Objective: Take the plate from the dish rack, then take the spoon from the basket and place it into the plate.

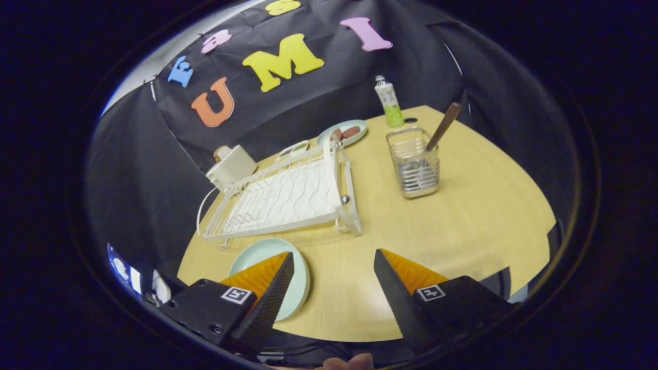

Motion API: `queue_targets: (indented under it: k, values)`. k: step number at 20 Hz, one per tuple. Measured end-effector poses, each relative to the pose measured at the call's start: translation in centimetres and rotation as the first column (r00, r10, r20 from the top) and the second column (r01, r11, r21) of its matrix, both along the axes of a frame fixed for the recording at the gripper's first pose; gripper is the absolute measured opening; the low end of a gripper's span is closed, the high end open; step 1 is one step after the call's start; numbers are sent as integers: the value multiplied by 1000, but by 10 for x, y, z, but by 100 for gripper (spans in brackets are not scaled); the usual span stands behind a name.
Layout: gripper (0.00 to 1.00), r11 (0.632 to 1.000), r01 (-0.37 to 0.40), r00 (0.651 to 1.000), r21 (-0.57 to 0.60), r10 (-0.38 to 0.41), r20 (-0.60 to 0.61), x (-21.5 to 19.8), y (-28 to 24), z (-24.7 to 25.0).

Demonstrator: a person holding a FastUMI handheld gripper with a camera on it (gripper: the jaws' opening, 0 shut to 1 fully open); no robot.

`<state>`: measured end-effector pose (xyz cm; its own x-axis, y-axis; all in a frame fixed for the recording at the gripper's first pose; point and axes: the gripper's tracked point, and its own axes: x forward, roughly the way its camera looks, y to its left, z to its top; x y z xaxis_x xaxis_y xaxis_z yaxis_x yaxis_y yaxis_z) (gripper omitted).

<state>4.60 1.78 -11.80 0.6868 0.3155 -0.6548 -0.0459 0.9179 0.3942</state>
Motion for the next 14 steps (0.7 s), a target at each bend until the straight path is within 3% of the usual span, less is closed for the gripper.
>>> queue_targets:
  k: [3, 7, 14]
  values:
    - [100, 981, 129, 975, -142, -99, 200, 20, -50, 20]
    - [100, 926, 264, 896, -270, -132, 424, 52, -93, 35]
    - [100, 934, 293, 887, -206, -185, 422, 118, -126, -2]
